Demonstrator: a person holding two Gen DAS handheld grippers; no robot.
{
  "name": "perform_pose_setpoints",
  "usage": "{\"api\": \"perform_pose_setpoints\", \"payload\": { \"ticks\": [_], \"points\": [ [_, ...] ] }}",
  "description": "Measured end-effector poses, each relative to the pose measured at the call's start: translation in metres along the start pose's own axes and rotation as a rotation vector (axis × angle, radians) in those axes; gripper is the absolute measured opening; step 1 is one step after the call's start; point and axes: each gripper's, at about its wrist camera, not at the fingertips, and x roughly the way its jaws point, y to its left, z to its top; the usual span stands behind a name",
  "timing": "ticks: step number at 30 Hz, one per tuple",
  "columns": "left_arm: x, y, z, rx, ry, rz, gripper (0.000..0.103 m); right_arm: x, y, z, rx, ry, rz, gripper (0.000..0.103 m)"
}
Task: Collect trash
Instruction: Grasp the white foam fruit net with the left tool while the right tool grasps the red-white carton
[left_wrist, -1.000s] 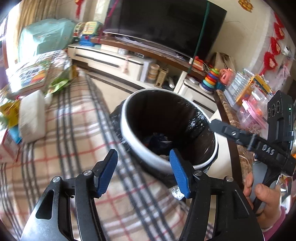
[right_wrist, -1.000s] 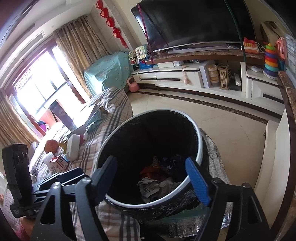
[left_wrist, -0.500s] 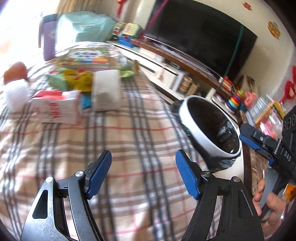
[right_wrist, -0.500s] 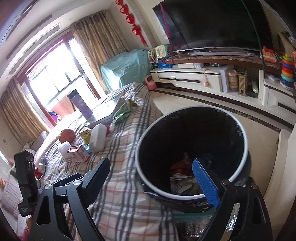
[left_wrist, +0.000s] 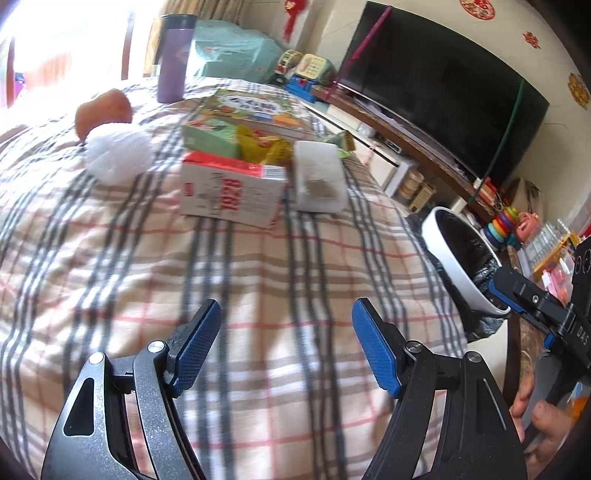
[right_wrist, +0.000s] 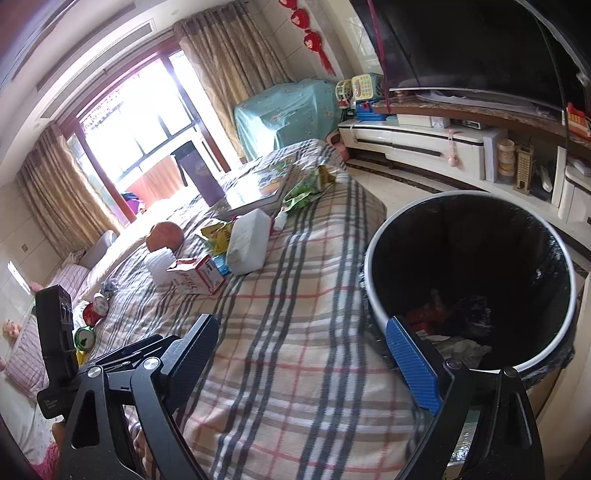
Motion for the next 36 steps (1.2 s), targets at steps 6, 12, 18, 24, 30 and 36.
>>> {"api": "perform_pose_setpoints", "payload": {
  "ticks": [6,12,18,24,30,36],
  "points": [
    [-0.005,0.022,-0.003,-0.029,-0.009,0.036,0.075,0.020,0.022,-0.006,-0.032,0.034,0.045,0.097],
    [-0.008,0.047,0.000,-0.057,-0.006,0.076,0.076,0.042,0.045,-0.008,-0.069,0.075,0.085,0.097],
    [-0.010,0.077,0.006,-0.080,-0.003,0.123,0.077,0.065,0.063,-0.010,-0.100,0.114,0.113,0.097],
    [-0.006,0.102,0.018,-0.106,0.007,0.147,0.079,0.088,0.084,-0.012,-0.141,0.160,0.132,0.100],
    [-0.003,0.119,0.038,-0.091,-0.016,0.155,0.081,0.104,0.102,-0.004,-0.186,0.162,0.150,0.100],
    [0.000,0.141,0.067,-0.101,-0.063,0.132,0.081,0.119,0.112,0.006,-0.221,0.162,0.179,0.100]
  ]
}}
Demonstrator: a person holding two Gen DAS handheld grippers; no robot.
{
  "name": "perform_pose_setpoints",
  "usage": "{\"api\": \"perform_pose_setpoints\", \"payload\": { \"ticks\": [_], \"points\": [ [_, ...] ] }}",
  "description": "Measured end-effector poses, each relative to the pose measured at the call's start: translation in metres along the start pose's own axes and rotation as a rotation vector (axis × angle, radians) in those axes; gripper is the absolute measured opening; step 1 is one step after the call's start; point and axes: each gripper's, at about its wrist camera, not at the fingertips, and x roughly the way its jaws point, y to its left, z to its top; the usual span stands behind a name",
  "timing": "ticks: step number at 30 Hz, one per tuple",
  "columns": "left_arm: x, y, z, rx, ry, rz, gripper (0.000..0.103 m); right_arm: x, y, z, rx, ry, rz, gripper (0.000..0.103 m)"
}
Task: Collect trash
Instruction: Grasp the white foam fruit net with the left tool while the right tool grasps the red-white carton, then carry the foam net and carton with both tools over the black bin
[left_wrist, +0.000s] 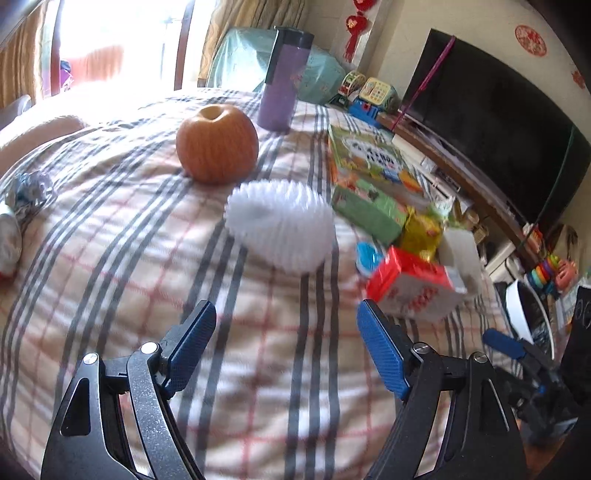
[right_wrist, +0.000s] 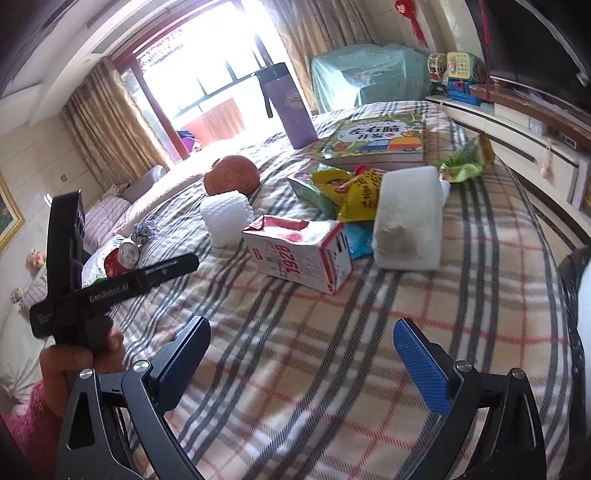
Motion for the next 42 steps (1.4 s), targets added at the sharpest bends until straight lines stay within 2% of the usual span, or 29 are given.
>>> {"api": "perform_pose_setpoints", "payload": {
  "ticks": [4,12,14,16,20,21,22,23,24,25,31,42],
  "points": [
    [0.011,0.005,0.016,-0.019,-0.013,-0.030,0.081,0.007,0.005,0.010,-0.050,-0.013,0.003,0.100],
    [0.035,-0.007,0.031,0.020,-0.020,-0.051,0.079,0.030,-0.002,0.028,-0.094,-0.003,-0.007,0.100],
    [0.046,-0.006,0.034,0.013,0.000,-0.062,0.067,0.037,-0.003,0.031,-0.112,0.003,-0.005,0.100],
    [0.055,-0.002,0.035,-0.004,0.024,-0.075,0.046,0.041,-0.001,0.032,-0.135,0.000,-0.007,0.100],
    [0.058,0.004,0.033,-0.026,0.029,-0.104,0.033,0.049,0.005,0.034,-0.187,0.008,-0.004,0.097],
    [0.056,0.005,0.031,-0.025,0.027,-0.105,0.029,0.051,0.007,0.034,-0.201,0.012,-0.001,0.090],
    [0.055,0.005,0.031,-0.023,0.025,-0.106,0.025,0.053,0.009,0.035,-0.210,0.017,-0.002,0.078],
    [0.052,0.005,0.029,-0.020,0.023,-0.107,0.024,0.055,0.011,0.034,-0.220,0.024,-0.010,0.071],
    [0.049,0.005,0.027,-0.019,0.021,-0.106,0.022,0.056,0.012,0.033,-0.226,0.030,-0.021,0.052],
    [0.046,0.006,0.025,-0.019,0.018,-0.105,0.022,0.055,0.011,0.031,-0.224,0.033,-0.023,0.040],
    [0.022,0.006,0.008,-0.036,0.006,-0.124,0.021,0.033,0.010,0.017,-0.189,0.002,-0.001,0.038],
    [-0.021,-0.029,-0.033,-0.001,0.002,-0.188,0.021,-0.031,0.011,-0.021,-0.164,-0.076,-0.065,0.037]
  ]
}}
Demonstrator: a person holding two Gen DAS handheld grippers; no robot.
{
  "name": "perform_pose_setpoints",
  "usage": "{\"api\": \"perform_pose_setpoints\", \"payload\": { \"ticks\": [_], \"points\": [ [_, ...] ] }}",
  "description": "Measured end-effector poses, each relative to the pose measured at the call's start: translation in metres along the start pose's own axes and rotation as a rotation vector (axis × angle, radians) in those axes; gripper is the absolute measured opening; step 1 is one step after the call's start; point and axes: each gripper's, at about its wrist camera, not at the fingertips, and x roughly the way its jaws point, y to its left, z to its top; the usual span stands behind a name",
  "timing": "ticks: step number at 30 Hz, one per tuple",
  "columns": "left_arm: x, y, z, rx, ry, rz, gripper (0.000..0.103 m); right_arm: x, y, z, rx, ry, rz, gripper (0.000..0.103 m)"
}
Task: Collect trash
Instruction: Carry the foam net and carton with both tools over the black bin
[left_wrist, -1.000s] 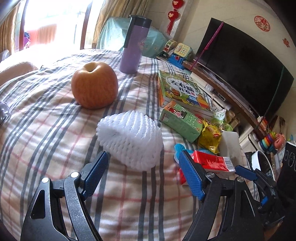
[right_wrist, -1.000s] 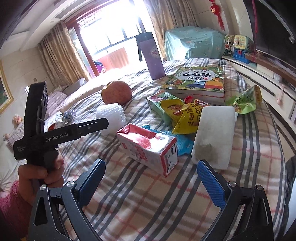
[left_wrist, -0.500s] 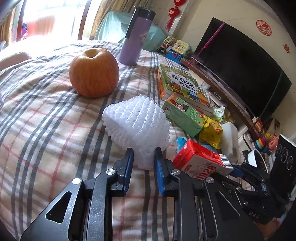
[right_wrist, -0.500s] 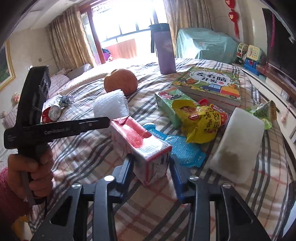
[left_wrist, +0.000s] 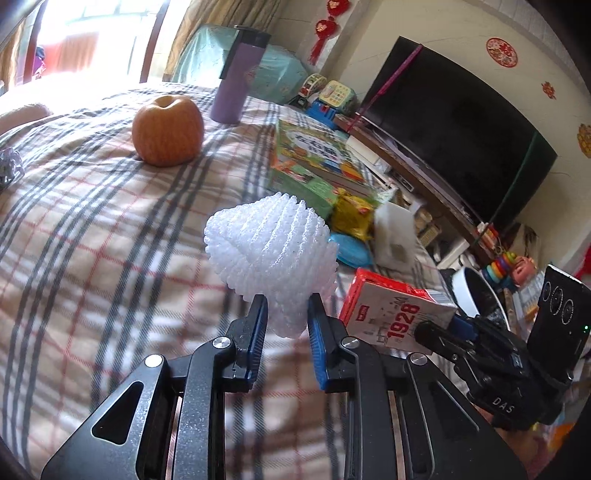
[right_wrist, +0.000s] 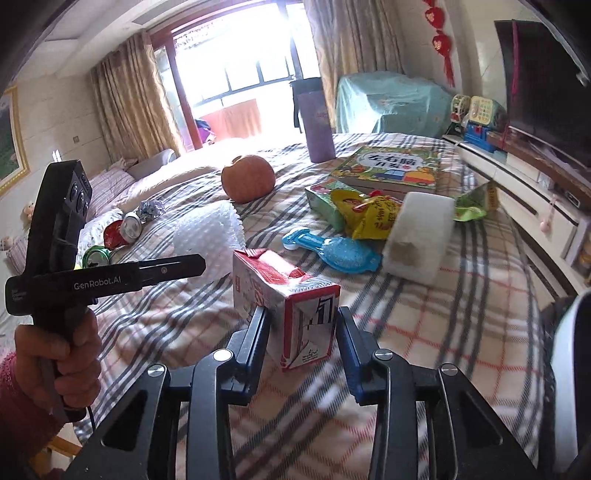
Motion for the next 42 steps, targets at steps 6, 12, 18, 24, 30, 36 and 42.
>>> {"api": "perform_pose_setpoints", "payload": {
  "ticks": [6,12,18,24,30,36,42],
  "points": [
    [-0.005,-0.030,-0.020,0.046,0.023,-0.035,0.021,-0.028,-0.010,-0.014,0.040,-0.031,-0.035,0.036],
    [-0.001,-0.041,-0.033,0.054,0.049,-0.048,0.021,-0.020,-0.014,-0.023,0.048,0.041,0.030,0.040],
    [0.001,-0.041,-0.038,0.050,0.062,-0.039,0.021,-0.012,-0.011,-0.026,0.039,0.060,0.060,0.055],
    [0.006,-0.048,-0.039,0.057,0.074,-0.036,0.021,-0.010,-0.012,-0.028,0.016,0.083,0.034,0.039],
    [0.008,-0.069,-0.038,0.098,0.083,-0.067,0.021,-0.036,-0.031,-0.034,0.077,0.040,-0.031,0.034],
    [0.013,-0.102,-0.038,0.154,0.100,-0.117,0.021,-0.069,-0.060,-0.039,0.168,-0.011,-0.100,0.034],
    [0.023,-0.136,-0.043,0.205,0.125,-0.167,0.021,-0.095,-0.085,-0.041,0.247,-0.038,-0.142,0.034]
  ]
}}
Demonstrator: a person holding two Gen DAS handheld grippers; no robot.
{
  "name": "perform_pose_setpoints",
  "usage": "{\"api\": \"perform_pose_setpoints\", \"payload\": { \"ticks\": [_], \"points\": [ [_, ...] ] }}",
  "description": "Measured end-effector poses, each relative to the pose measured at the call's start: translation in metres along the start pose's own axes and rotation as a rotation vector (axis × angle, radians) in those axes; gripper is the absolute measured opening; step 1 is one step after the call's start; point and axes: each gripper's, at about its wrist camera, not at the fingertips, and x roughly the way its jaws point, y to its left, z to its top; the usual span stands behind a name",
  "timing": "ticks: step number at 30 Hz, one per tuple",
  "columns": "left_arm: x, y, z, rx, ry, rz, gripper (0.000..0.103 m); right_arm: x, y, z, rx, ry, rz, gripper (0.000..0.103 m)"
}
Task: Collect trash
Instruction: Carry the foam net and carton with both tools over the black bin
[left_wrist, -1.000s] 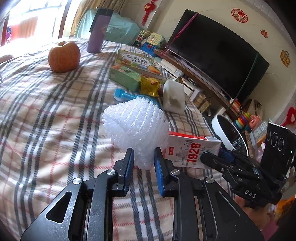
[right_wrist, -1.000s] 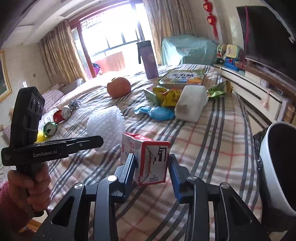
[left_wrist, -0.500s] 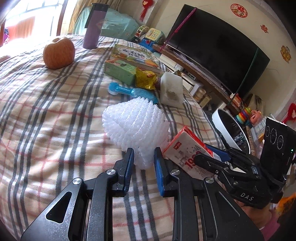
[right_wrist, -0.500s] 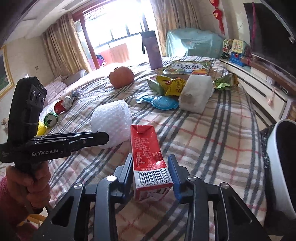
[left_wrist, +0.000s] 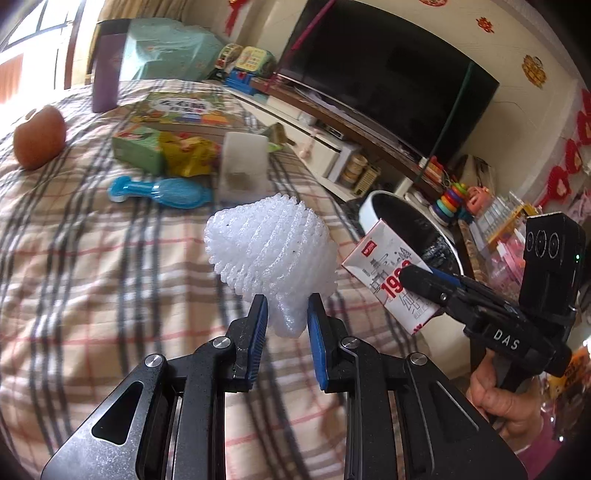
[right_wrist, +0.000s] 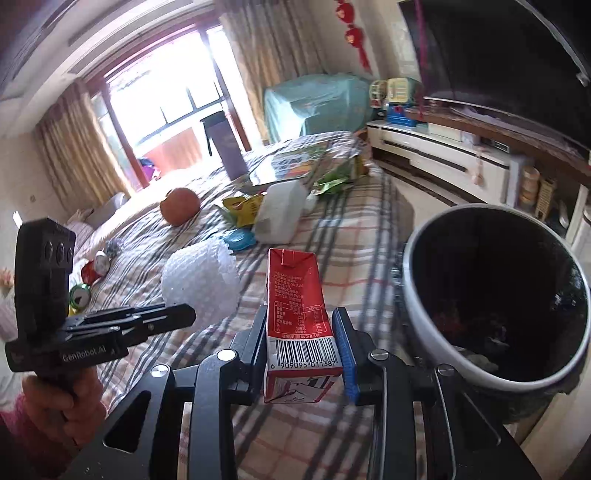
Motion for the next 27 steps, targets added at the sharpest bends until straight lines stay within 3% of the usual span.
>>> {"api": "perform_pose_setpoints", "payload": {
  "ticks": [27],
  "points": [
    [0.040,-0.102,0.029,0.184,0.050,-0.118,0.021,-0.054,-0.076,0.001,0.127,-0.105,-0.150,0.034]
  ]
}}
